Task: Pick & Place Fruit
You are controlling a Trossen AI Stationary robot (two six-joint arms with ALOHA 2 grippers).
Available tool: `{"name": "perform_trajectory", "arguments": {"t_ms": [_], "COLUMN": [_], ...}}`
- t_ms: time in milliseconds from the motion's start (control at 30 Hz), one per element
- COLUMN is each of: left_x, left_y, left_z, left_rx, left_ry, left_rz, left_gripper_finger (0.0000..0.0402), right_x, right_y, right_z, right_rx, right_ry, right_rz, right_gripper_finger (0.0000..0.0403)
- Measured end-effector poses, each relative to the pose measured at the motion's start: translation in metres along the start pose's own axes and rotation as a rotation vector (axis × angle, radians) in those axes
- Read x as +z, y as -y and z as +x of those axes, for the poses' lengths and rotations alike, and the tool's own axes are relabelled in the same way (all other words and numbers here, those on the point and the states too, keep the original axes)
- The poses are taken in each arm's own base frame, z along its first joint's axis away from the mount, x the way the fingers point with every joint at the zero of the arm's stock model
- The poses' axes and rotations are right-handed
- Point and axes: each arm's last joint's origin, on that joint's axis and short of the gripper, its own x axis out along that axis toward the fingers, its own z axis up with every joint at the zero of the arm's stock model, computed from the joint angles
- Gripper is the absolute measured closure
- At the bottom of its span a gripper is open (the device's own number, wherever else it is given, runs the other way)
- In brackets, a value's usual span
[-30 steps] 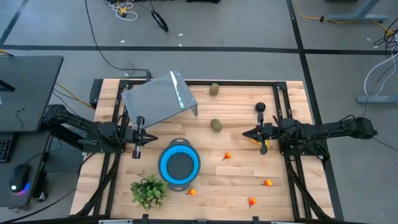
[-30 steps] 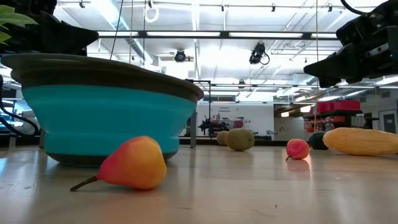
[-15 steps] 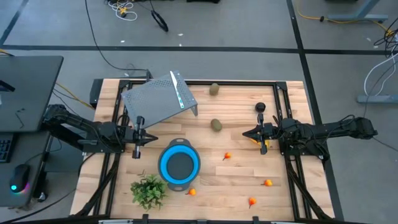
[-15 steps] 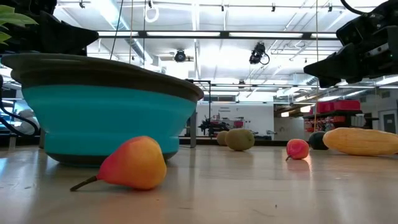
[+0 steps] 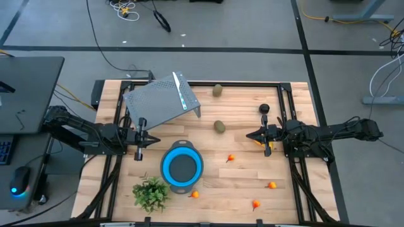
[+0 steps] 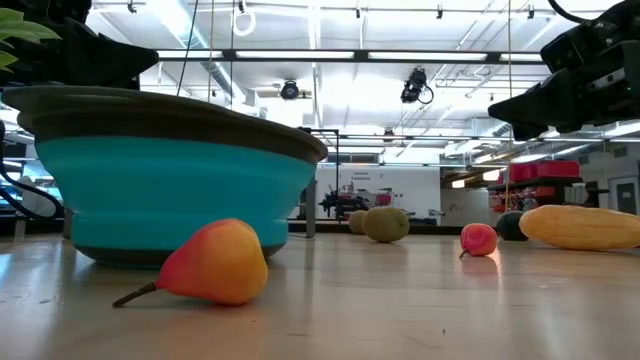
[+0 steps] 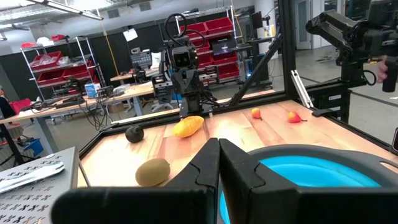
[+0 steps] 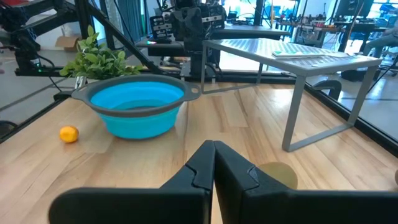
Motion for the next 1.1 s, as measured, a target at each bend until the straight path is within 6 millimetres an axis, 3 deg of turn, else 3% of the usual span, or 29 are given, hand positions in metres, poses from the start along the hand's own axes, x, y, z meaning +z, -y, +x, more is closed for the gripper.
{"name": "perform_trajectory", "arguments": {"t_ms": [333, 667, 967, 1100], "left_x": [0.000, 0.008, 0.021, 0.025], "left_y": [0.000, -0.001, -0.004, -0.005], "left_z": [0.000, 0.000, -0.002, -0.003], "left_rx": [-0.003, -0.021, -0.027, -0.025], "left_ry": [0.001, 0.080, 0.218, 0.258], "left_rz": [-0.018, -0.331, -0.480, -0.469], "left_gripper_finger": [0.0386, 0.0386, 0.0386, 0.0385], "right_x": [0.005, 0.003, -0.005, -0.011], "right_y": [0.000, 0.000, -0.016, -0.030], "right_z": [0.000, 0.000, 0.001, 0.003], "right_rx": [0.000, 0.008, 0.308, 0.380], "right_ry": [0.051, 0.029, -0.085, -0.139], "right_rz": [0.060, 0.190, 0.246, 0.169], "right_gripper_finger": [0.0389, 0.0389, 0.0389, 0.0389]}}
